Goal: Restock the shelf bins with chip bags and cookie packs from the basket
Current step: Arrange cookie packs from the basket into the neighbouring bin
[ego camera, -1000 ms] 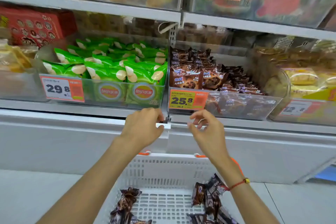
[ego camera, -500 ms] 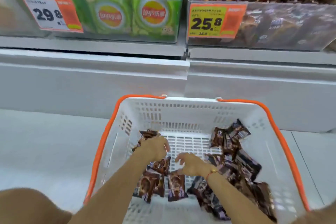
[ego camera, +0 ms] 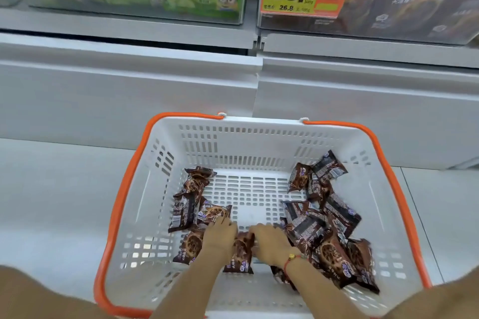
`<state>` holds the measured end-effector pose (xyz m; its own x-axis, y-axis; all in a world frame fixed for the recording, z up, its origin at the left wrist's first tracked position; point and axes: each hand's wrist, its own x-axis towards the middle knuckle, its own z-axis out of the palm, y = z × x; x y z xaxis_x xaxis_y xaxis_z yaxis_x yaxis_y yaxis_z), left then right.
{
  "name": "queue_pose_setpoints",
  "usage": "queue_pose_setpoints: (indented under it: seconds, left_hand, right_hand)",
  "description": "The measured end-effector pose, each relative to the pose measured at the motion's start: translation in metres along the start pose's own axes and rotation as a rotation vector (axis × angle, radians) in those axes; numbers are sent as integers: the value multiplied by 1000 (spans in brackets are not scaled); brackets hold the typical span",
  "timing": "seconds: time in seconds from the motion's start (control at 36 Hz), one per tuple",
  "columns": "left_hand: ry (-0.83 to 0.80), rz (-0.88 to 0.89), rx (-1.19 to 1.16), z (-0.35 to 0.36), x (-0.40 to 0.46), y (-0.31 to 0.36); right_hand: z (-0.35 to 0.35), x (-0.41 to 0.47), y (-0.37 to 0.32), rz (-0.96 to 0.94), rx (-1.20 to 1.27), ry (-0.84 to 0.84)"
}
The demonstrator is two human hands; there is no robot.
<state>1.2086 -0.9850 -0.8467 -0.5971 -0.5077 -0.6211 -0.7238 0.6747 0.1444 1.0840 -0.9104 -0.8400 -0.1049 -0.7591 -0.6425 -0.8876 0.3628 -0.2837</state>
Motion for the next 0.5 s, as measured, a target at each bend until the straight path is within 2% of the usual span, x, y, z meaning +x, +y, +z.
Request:
queue_pose_setpoints:
  seconds: [0.19,0.31,0.5]
  left_hand:
    - [16,26,-3,-9,0,2]
    - [-28,35,-126,-32,0,-4]
    - [4,24,-436,-139,4,-5]
  right_hand:
    - [-3,-1,-6,45,104,14]
    - [-19,-2,-7,35,171,-23]
    - [-129,-6,-8,-25,228,110]
